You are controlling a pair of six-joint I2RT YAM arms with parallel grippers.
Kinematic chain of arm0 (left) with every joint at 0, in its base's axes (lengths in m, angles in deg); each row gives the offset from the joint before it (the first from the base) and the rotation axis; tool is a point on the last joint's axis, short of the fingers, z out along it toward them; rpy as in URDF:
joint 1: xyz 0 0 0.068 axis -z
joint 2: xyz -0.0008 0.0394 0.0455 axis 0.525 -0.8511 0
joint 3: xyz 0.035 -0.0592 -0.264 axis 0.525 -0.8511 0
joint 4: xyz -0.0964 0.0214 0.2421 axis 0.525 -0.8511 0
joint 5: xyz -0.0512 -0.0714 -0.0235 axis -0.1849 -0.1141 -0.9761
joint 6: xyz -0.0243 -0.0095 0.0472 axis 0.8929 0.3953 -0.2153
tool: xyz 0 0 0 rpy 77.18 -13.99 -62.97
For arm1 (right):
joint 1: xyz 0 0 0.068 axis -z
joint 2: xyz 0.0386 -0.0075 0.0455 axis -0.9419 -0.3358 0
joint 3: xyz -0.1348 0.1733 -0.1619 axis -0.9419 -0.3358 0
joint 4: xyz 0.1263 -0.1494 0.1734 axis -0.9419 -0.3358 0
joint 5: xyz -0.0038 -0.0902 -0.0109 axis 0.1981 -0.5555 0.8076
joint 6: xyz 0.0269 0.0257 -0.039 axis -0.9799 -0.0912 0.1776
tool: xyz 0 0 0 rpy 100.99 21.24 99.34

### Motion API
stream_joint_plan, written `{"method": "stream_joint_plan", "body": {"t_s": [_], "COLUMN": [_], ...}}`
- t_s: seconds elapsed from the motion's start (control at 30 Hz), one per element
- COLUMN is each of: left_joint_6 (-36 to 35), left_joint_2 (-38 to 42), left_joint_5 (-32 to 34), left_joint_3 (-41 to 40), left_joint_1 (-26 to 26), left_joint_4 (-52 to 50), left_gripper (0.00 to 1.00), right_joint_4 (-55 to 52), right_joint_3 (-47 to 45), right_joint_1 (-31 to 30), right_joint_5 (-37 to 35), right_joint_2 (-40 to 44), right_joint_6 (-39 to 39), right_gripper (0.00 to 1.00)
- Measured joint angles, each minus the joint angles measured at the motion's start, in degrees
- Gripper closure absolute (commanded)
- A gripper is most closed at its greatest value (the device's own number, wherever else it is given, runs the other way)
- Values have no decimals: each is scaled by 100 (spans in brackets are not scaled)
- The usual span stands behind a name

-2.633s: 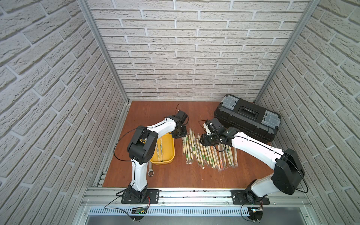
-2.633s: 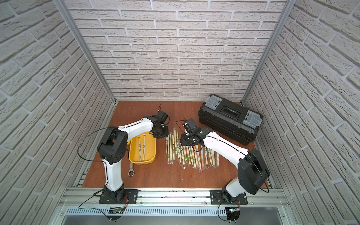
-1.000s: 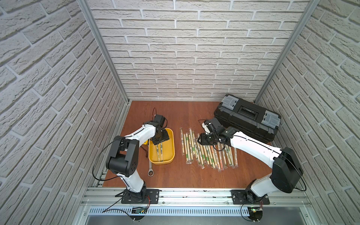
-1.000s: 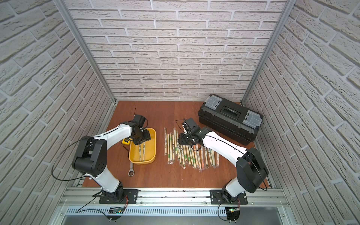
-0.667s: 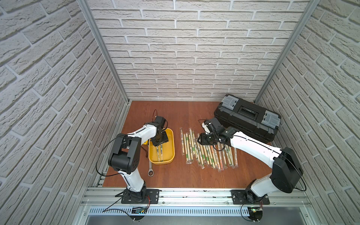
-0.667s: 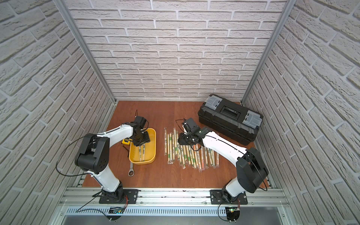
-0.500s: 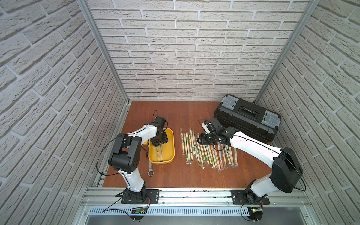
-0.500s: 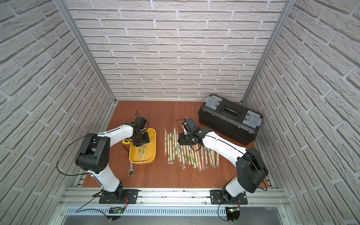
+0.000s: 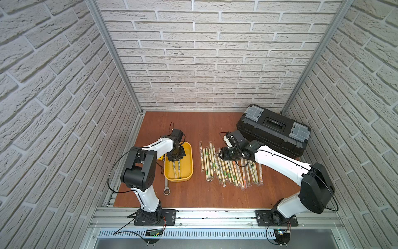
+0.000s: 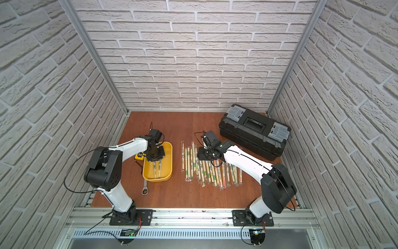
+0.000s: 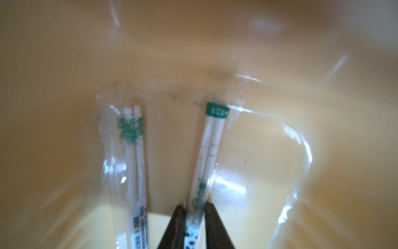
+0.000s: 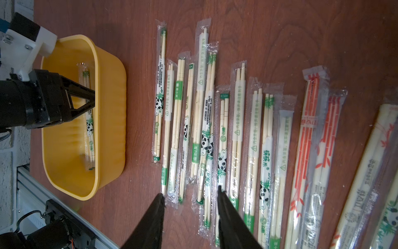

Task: Take the paired disposable chopsticks out of the storage box
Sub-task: Pick up the paired disposable chopsticks from the storage box.

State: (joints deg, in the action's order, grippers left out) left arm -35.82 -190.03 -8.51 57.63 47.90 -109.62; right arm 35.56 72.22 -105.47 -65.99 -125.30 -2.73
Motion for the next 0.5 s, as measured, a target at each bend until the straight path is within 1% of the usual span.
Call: {"method": "stream_joint_plan", "body": {"t_s": [0.1,0.27,0.5], "left_joint_6": [-39,-48,-48], "left_joint_2": [-31,-39,9], "left_joint_5": [-7,-39,-105], "left_joint_3": [37,70,87], "left_joint_1": [9,37,90], "left_joint_4": [-4,-20,-90], "left_gripper": [93,100,100], "right_joint_4": [0,0,0], "right_joint_3": [0,0,2], "right_joint_1": [0,0,0], "right_joint_5": [-22,-31,-33], "right_joint_2": [7,9,20], "right_joint_6": [2,2,2], "right_gripper": [58,58,58]}}
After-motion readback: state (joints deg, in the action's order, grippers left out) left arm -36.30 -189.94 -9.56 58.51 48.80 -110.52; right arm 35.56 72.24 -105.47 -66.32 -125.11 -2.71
